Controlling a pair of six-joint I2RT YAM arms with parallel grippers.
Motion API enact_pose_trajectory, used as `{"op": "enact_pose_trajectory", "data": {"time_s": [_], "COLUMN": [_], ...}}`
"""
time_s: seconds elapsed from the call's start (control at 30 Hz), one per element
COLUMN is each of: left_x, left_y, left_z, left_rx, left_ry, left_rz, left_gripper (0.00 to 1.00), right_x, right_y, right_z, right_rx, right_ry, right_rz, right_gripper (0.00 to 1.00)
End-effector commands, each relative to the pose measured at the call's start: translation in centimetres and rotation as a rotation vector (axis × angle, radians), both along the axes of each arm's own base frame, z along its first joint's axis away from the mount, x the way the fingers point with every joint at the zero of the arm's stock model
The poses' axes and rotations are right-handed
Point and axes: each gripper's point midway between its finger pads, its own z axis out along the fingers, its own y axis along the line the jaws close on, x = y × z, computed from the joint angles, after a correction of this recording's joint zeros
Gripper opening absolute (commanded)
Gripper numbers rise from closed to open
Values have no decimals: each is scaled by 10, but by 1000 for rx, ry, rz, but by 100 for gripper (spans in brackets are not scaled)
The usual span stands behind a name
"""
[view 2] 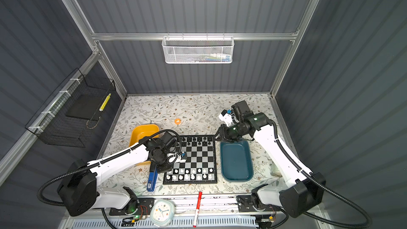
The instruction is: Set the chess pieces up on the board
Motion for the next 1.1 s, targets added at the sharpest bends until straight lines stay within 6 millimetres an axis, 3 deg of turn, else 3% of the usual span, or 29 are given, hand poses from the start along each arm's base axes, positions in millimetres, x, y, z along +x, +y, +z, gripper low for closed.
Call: {"op": "enact_pose_trajectory", "data": {"time_s": [0.0, 0.13, 0.2, 0.27, 0.47, 0.53, 0.8, 1.07], "left_x": [11, 34, 47, 62, 137, 154, 204, 236], "left_y": [-6, -13, -17, -20, -13, -9, -7, -10], "left_z": [25, 42, 52, 61, 96, 106, 136, 128], "left_rx": [-18, -8, -17, -23, -56, -49, -40, -40], "left_ry": [-56, -128, -156, -179, -218, -214, -272, -273], "left_rz": [-15, -16, 0, 21, 204, 248, 360, 522], "left_gripper": [30, 34, 42, 44, 47, 50, 72, 88], "right_x": [13, 34, 48, 61, 106, 116, 146, 173], "right_y": [2, 5, 3, -1, -13, -17, -59, -107], "right_z": [4, 10, 12, 15, 31, 32, 36, 32], "right_rx": [-3, 3, -13, -13, 22, 26, 5, 17], "right_ry": [-36, -71, -99, -125, -237, -262, -337, -378], "right_rz": [-1, -11, -32, -54, -157, -185, -314, -481], "right_gripper": [29, 29, 29, 30, 32, 34, 38, 40]}}
